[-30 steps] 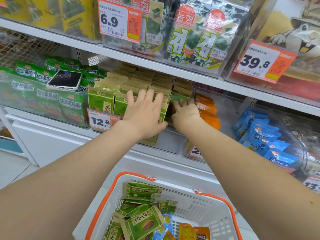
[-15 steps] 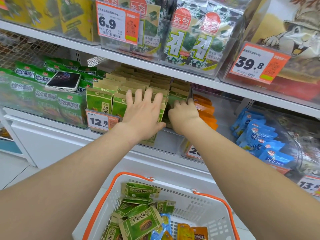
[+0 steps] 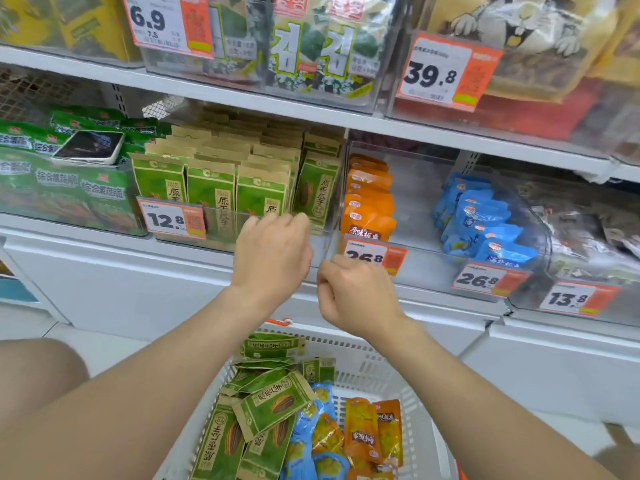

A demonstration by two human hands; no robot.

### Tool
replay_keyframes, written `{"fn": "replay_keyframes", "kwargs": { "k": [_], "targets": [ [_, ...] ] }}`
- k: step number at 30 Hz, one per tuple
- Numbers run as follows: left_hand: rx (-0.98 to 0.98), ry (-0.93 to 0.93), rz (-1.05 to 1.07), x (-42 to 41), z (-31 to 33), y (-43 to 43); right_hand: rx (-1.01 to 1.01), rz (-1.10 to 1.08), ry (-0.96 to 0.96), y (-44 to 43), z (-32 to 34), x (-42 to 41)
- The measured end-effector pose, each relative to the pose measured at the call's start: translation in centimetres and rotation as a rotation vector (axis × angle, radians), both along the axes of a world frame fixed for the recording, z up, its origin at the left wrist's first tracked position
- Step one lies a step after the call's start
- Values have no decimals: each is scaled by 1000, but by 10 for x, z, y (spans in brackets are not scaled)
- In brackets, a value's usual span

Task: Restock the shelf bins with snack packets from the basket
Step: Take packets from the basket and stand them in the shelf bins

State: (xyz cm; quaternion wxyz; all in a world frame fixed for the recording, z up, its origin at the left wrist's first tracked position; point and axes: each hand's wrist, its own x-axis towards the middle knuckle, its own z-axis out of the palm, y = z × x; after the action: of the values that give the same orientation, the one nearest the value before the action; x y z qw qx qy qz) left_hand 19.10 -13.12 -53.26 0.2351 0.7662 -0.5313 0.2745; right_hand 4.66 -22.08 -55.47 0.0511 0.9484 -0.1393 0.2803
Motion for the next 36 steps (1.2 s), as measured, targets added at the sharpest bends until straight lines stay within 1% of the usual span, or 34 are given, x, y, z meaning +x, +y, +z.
{"fn": "replay_keyframes", "kwargs": {
  "k": [1, 2, 4, 6, 8, 11, 13, 15, 18, 20, 24, 26, 28, 30, 32, 34, 36],
  "targets": [
    [46, 29, -42, -7, -9, 1, 58, -11, 127, -2, -8, -6],
    [134, 47, -69, -14, -18, 2, 121, -39, 275, -3, -15, -11],
    [425, 58, -75, -29, -34, 3, 266, -105, 527, -5, -28, -21],
    [709, 100, -139, -39, -47, 3, 383, -149, 646, -6, -45, -33],
    [941, 133, -206, -47, -58, 3, 429, -177, 749, -4, -65, -43],
    [1221, 162, -275, -56, -74, 5, 463, -206, 855, -8, -99, -53],
    [1347, 163, -329, -58, -89, 4, 516, -225, 902, -12, -119, -59],
    [1412, 165, -346, -58, -104, 2, 538, -248, 975, -12, -140, -65],
    [1432, 158, -346, -59, -123, -1, 569, -232, 1127, 2, -171, -72],
    [1444, 158, -361, -60, -136, -3, 668, -195, 1221, 18, -193, -72],
    [1490, 150, -361, -62, -155, -5, 850, -26, 1411, 56, -214, -66],
    [1481, 137, -359, -63, -159, -5, 859, 38, 1508, 71, -219, -63],
    [1476, 136, -360, -62, -162, -5, 839, 48, 1579, 79, -219, -59],
    [1478, 145, -362, -61, -162, -5, 863, 62, 1577, 83, -228, -56],
    [1478, 155, -364, -60, -161, -4, 936, 1, 1517, 90, -228, -55],
    [1480, 170, -364, -60, -157, -4, 1019, -95, 1411, 94, -234, -54],
    [1477, 186, -356, -60, -154, -3, 1022, -155, 1254, 99, -229, -53]
  ]
}}
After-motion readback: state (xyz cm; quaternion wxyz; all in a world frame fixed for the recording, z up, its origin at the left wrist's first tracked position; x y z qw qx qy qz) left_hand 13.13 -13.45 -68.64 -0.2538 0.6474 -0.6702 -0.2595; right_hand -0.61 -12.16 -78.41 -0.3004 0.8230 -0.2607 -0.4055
